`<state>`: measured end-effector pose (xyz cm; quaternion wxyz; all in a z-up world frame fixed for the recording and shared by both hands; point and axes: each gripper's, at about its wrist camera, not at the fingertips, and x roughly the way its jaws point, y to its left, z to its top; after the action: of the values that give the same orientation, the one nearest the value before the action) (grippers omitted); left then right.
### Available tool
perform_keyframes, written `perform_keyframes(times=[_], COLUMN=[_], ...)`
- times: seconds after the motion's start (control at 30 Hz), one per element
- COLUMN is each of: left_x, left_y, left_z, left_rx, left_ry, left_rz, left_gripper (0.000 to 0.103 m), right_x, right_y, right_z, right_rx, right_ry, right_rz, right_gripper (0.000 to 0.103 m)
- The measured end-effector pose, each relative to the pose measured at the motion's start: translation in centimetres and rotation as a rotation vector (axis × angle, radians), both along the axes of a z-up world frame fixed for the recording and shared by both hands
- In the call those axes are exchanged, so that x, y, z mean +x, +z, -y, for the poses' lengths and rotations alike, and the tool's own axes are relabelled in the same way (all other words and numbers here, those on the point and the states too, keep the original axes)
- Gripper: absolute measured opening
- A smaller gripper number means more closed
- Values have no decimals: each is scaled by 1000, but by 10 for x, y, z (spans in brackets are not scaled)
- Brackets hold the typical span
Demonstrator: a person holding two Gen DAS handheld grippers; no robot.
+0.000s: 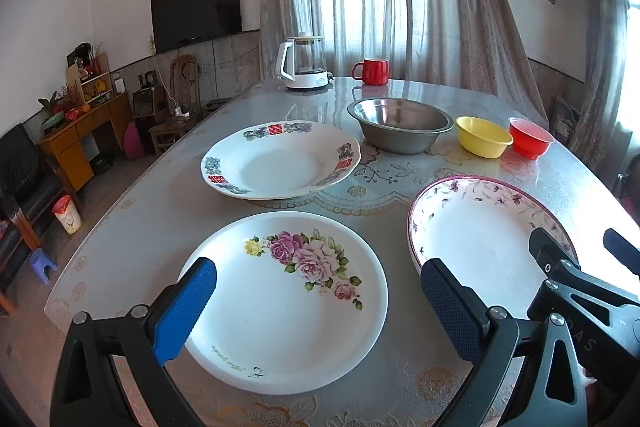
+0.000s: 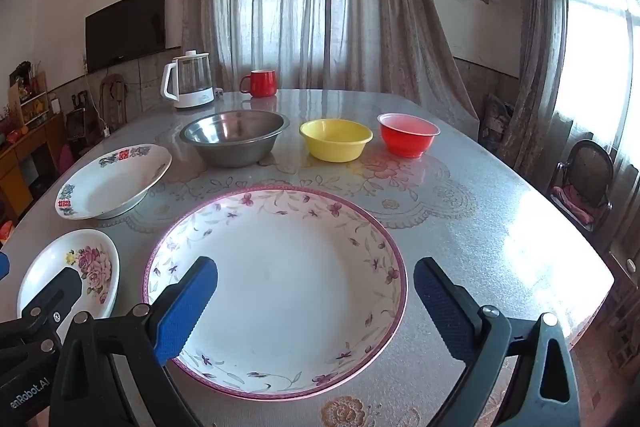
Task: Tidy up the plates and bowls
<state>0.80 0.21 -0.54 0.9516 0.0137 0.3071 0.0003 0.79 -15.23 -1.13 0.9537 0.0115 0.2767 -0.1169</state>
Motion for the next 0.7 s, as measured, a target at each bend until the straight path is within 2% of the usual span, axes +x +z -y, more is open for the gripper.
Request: perform_keyframes(times=[0.7], left_x=[0], left_y=[1], left_z=[-1], left_rx=[-2], left_ry=[0], left_rz=[-5], left_gripper=[103], right_x=[-1], right_y=[2], right_z=[1], right_rx=[22], right_ry=[24], right_rz=[16], right_gripper=[101])
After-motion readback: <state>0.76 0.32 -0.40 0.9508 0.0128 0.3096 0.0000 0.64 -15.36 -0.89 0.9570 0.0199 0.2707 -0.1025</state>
